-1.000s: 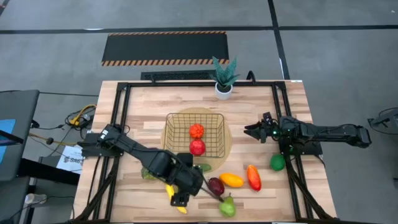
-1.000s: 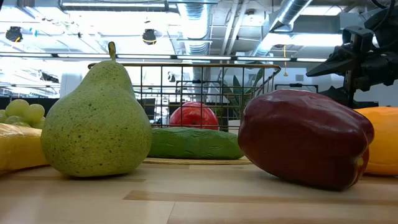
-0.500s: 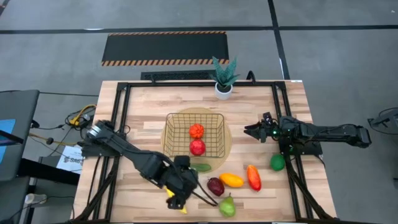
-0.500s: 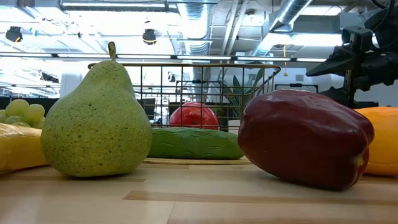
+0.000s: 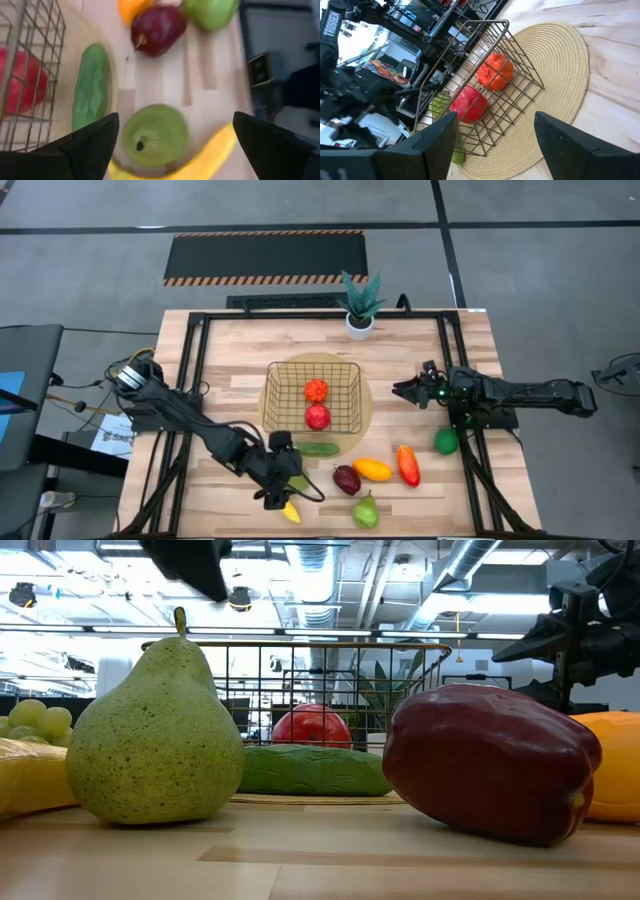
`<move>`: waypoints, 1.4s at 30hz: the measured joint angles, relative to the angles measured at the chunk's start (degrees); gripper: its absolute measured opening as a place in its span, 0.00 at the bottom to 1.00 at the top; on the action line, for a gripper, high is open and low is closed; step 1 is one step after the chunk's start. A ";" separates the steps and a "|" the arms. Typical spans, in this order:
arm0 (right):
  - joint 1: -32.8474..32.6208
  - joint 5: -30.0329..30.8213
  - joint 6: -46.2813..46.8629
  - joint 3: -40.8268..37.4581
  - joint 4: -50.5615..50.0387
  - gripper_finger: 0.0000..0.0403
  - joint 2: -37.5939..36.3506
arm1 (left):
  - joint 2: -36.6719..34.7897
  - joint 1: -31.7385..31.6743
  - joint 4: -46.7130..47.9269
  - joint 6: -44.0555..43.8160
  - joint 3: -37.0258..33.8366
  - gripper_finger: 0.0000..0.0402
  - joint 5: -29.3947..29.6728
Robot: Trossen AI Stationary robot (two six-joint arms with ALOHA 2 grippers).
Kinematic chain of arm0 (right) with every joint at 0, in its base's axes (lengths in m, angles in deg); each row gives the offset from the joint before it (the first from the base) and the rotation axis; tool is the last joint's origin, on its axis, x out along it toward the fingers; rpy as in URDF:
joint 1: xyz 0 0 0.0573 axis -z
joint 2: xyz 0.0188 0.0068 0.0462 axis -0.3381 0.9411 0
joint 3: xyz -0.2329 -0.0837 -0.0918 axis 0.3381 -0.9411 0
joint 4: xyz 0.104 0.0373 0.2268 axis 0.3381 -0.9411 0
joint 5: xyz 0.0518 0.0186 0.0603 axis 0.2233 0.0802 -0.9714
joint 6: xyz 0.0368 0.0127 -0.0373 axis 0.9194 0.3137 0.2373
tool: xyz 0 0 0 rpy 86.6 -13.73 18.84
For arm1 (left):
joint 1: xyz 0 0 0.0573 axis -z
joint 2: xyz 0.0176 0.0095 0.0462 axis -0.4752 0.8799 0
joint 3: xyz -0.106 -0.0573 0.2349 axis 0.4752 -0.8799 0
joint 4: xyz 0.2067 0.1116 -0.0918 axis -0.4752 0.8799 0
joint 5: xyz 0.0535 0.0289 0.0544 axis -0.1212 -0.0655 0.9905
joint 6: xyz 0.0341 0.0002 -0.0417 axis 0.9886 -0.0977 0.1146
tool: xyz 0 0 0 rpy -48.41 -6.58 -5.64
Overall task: Build produce basket
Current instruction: Put the left pear into the silver basket
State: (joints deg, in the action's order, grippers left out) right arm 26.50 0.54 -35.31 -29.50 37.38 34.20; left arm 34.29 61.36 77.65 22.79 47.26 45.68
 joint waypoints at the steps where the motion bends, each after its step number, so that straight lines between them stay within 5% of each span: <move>1: -0.06 0.00 0.02 0.00 -0.01 0.71 0.01 | 0.83 0.00 0.11 0.24 -0.34 0.94 0.04; 13: -0.09 -0.01 0.08 0.00 0.00 0.71 0.02 | 5.89 -0.24 -5.88 -0.86 -4.29 0.91 -0.11; 22: -0.11 -0.02 1.00 0.00 -0.16 0.71 0.06 | 8.12 -0.85 -8.77 -1.07 -5.08 0.74 -2.88; 34: -0.33 -0.02 1.59 0.02 -0.18 0.71 0.06 | 7.78 -1.55 -9.88 -0.54 -4.39 0.39 -4.11; 42: -0.33 -0.02 2.53 0.02 -0.20 0.71 0.06 | 7.79 -1.77 -7.23 0.46 -0.66 0.38 -3.66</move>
State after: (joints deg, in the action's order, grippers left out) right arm 26.17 0.52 -32.78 -29.48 37.18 34.27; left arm 42.08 59.59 70.42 23.25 46.60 42.02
